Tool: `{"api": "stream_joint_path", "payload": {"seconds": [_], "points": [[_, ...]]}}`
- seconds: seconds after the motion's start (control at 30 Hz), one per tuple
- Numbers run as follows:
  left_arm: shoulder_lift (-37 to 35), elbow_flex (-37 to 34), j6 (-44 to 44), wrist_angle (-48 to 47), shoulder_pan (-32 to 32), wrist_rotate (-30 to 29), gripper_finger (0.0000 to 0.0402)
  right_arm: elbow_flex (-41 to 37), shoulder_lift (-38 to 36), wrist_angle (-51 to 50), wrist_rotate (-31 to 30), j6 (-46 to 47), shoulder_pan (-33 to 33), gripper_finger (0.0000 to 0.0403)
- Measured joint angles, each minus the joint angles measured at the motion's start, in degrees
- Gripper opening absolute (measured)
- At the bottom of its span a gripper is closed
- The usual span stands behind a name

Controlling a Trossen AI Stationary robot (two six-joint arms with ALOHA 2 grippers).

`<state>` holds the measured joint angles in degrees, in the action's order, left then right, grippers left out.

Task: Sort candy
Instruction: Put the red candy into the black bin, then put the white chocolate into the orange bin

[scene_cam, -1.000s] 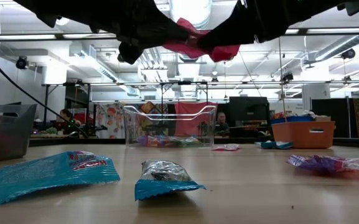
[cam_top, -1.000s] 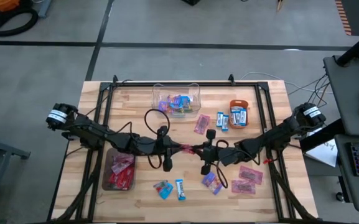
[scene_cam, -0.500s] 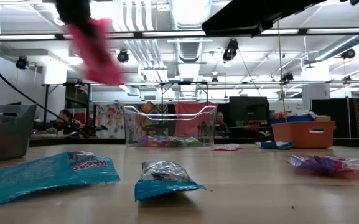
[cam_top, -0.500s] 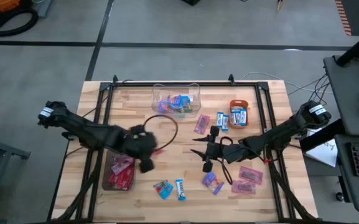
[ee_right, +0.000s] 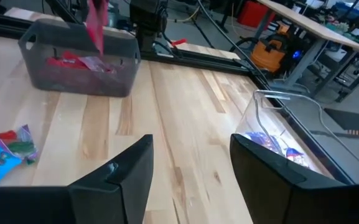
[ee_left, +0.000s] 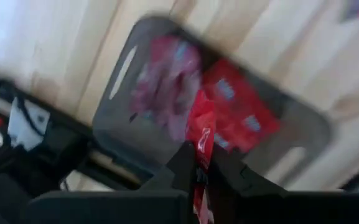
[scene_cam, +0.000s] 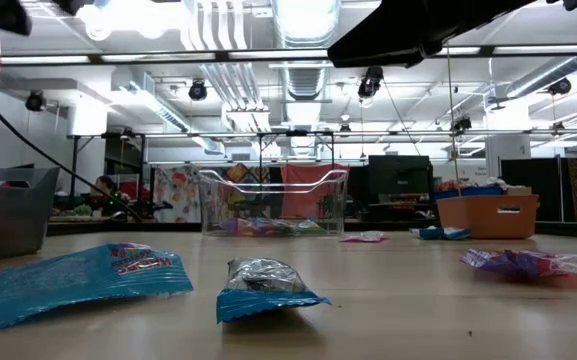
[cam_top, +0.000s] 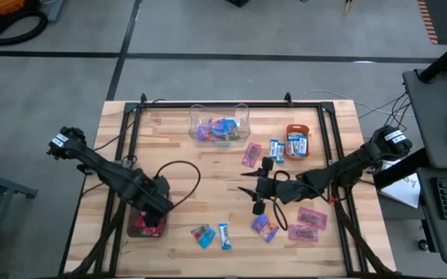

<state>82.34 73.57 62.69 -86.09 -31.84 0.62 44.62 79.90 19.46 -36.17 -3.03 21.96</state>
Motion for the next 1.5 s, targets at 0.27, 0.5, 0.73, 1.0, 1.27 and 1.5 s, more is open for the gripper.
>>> {"api": "stream_joint_path", "payload": {"seconds": [0.27, 0.5, 0.73, 1.0, 1.27, 1.5], "points": [[0.0, -6.7, 0.9, 0.7, 0.0, 3.2, 0.0080, 0.0, 0.0, -0.9, 0.1, 0.0, 0.0, 0.0203], [0.0, -4.6, 0.2, 1.4, 0.0, 2.6, 0.0145, 0.0, 0.0, -1.1, 0.1, 0.0, -0.1, 0.0203], [0.0, 0.6, -12.3, 11.5, 0.0, -11.3, 0.0156, 0.2, -1.7, -6.6, -1.8, 8.3, -3.2, 0.0203], [0.0, 0.2, -37.6, 30.5, 0.0, -22.6, 0.0144, 5.6, -2.9, -34.1, 5.1, 32.5, -12.4, 0.0203], [0.0, -5.7, -44.1, 37.9, 1.5, -30.0, 0.0131, 6.8, -2.9, -52.3, 14.5, 47.5, -17.6, 0.0196], [0.0, -12.7, -44.2, 47.0, 4.4, -30.1, 0.0123, 6.8, -2.9, -61.7, 20.9, 52.9, -17.6, 0.0183]]}}
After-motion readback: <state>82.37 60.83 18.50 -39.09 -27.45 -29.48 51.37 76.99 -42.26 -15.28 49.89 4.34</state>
